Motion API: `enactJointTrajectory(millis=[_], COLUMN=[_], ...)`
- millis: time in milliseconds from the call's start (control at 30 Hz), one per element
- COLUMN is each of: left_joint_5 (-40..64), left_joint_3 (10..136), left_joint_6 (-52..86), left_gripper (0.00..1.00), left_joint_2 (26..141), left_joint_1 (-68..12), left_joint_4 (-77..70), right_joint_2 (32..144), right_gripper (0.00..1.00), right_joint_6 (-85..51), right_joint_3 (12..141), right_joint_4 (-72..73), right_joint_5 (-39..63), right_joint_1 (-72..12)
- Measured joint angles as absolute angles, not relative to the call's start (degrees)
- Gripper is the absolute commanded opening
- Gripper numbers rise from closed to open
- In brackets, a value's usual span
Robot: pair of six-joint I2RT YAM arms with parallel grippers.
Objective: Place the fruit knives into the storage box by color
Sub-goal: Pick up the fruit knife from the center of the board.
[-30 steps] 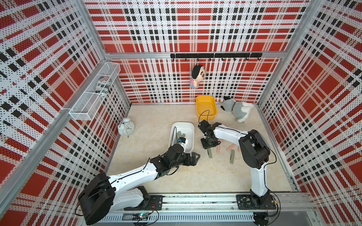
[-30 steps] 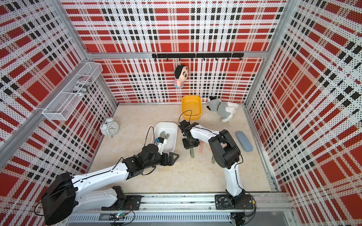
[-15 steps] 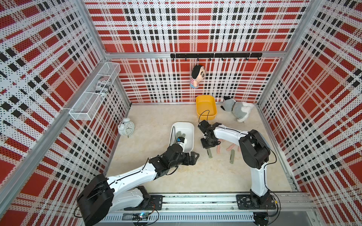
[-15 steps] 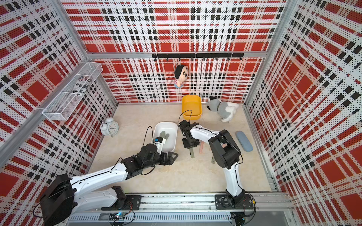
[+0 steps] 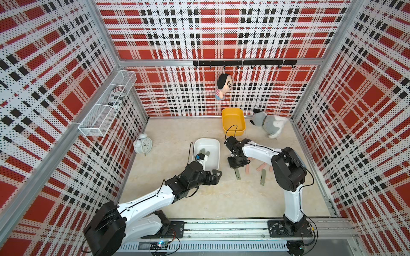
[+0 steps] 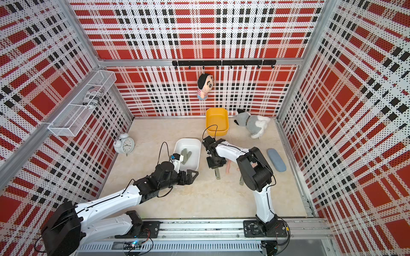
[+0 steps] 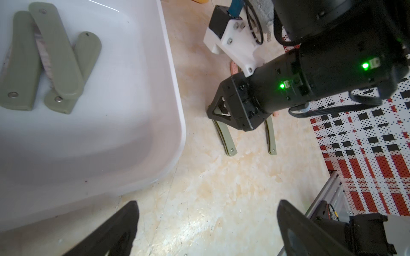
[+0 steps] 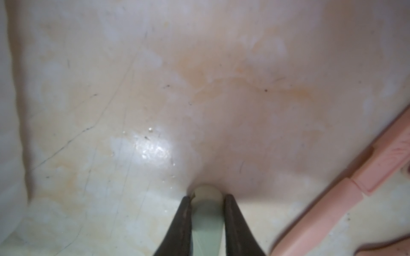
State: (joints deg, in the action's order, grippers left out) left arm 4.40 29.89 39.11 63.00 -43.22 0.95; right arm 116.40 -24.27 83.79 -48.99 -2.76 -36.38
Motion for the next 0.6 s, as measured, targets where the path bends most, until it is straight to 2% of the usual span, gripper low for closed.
enactJointTrajectory(millis=[600], left_joint_5=[5.4], left_joint_3=[30.6], left_joint_6=[37.3], left_gripper=[0.99], left_joint_2=[60.0], left_joint_1=[-37.2], left_joint_4=[5.6], right_joint_2=[115.2], right_gripper=[0.19], right_joint_6=[-23.2], right_joint_3=[95.3], right_joint_4=[-54.1], right_joint_5=[-2.3], right_joint_1=[-36.4])
